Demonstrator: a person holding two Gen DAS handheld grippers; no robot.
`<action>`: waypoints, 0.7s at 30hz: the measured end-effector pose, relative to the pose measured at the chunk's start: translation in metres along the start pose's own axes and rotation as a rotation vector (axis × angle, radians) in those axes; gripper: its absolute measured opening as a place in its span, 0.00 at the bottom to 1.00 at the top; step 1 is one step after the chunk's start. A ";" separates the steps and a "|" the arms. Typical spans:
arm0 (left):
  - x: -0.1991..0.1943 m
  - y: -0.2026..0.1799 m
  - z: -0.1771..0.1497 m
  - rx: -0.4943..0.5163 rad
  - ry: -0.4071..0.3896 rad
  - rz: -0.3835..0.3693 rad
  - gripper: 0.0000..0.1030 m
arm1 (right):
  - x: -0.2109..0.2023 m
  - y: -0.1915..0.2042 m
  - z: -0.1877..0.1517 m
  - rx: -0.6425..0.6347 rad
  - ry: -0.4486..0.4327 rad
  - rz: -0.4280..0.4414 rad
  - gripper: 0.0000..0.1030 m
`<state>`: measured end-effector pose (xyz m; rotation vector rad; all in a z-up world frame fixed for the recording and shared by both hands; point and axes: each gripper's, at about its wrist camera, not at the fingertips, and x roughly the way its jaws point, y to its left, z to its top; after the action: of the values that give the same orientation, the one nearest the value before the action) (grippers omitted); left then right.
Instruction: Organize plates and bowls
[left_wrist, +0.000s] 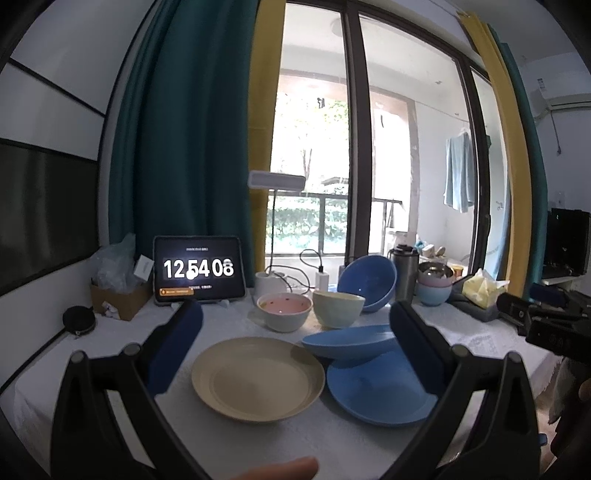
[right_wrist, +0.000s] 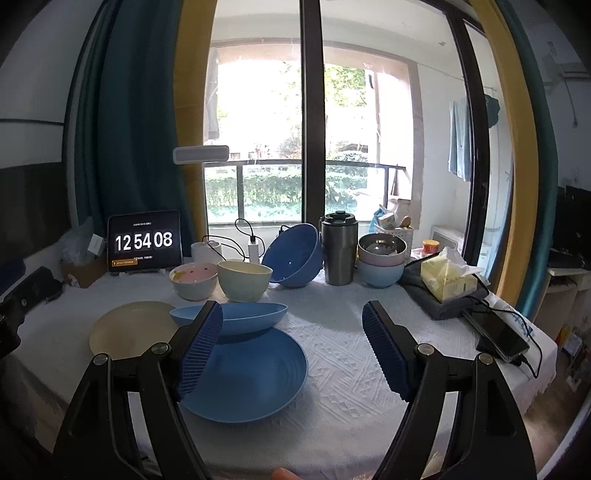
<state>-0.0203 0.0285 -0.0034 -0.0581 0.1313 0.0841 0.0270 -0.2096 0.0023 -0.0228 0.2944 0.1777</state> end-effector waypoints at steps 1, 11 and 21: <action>0.000 0.000 0.000 -0.001 -0.001 0.002 0.99 | 0.000 0.000 0.000 0.000 0.000 -0.001 0.79; 0.000 0.003 -0.001 -0.008 -0.003 0.007 0.99 | -0.001 0.001 -0.001 -0.007 -0.001 0.003 0.79; -0.002 0.006 -0.004 -0.027 -0.006 0.011 0.99 | 0.001 0.005 0.000 -0.010 0.003 0.004 0.79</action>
<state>-0.0232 0.0340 -0.0074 -0.0845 0.1249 0.0973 0.0272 -0.2047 0.0017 -0.0322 0.2970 0.1833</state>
